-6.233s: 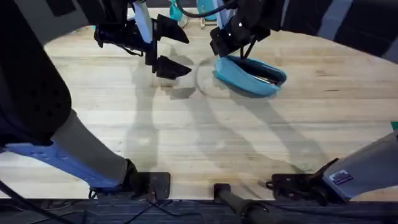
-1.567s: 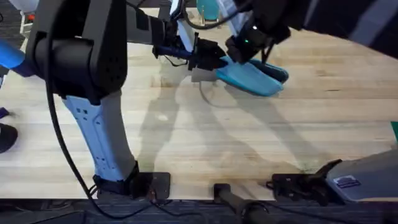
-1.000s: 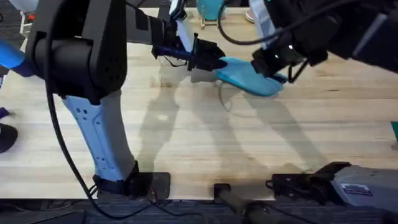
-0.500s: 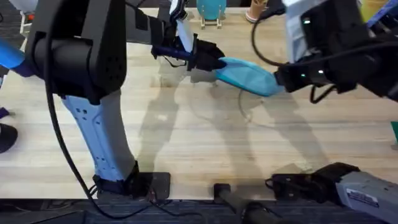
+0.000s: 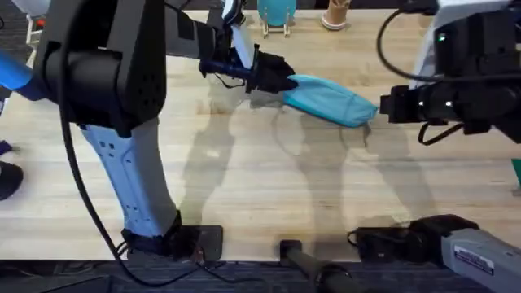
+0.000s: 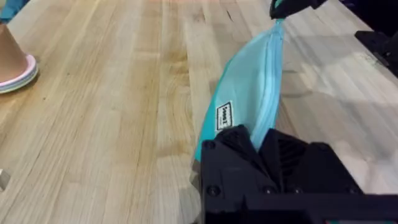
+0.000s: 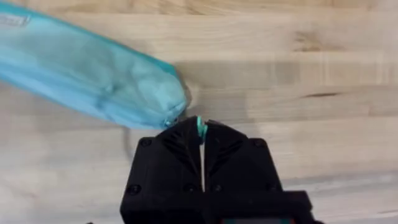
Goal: Unzip the bag, pick up the pens from the table one at a time and place them inside, then zip the bag closed.
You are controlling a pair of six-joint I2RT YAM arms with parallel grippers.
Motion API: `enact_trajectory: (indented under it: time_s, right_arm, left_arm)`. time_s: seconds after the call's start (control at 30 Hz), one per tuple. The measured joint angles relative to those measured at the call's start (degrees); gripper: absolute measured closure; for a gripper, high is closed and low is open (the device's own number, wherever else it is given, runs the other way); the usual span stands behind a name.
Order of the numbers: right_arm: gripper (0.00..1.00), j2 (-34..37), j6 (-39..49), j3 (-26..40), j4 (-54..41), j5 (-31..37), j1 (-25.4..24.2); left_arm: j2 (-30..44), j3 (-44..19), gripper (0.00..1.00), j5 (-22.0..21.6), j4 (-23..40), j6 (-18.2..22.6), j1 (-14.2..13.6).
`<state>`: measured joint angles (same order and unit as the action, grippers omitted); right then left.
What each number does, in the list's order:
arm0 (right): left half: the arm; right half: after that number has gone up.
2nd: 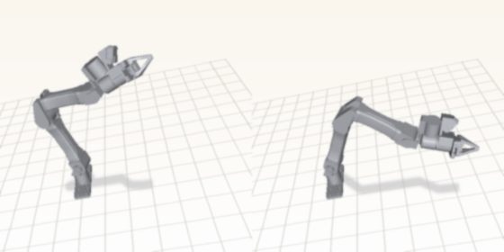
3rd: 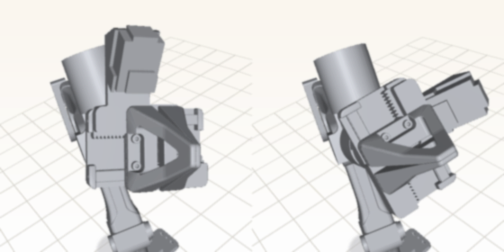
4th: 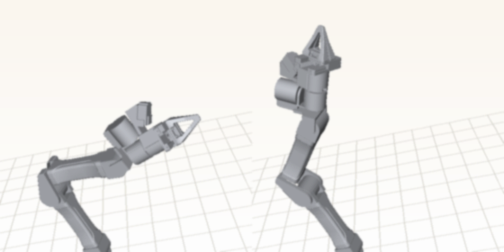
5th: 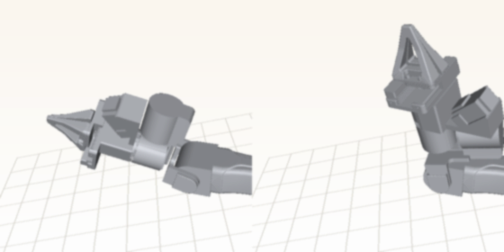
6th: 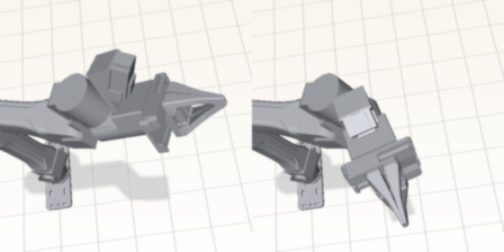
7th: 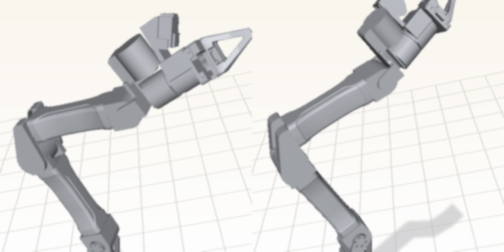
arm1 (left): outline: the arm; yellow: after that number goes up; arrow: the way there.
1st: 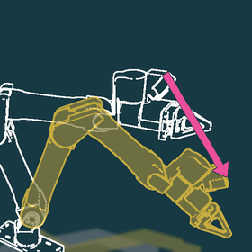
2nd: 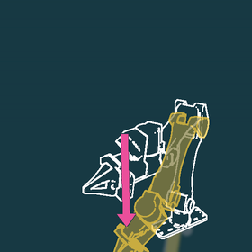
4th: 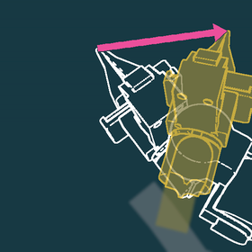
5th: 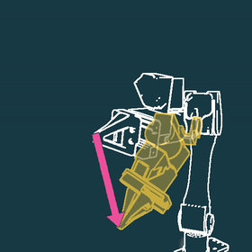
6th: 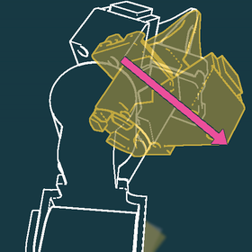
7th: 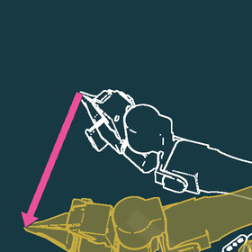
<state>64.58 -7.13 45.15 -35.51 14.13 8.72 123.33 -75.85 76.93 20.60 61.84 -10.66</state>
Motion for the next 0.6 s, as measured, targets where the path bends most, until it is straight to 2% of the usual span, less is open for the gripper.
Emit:
enact_trajectory:
  time_s: [0.3, 0.6]
  right_arm:
    - [0.968, 0.1, -10.6, -1.9, -0.7, -1.9, -10.4]
    - [0.968, 1.8, -13.5, -2.8, -0.9, -3.1, -11.5]
  left_arm:
    - [0.0, 0.0, 0.959, -0.3, 0.0, -0.2, -0.3]
    - [0.0, 0.0, 0.959, -0.7, 0.0, -0.2, 0.9]
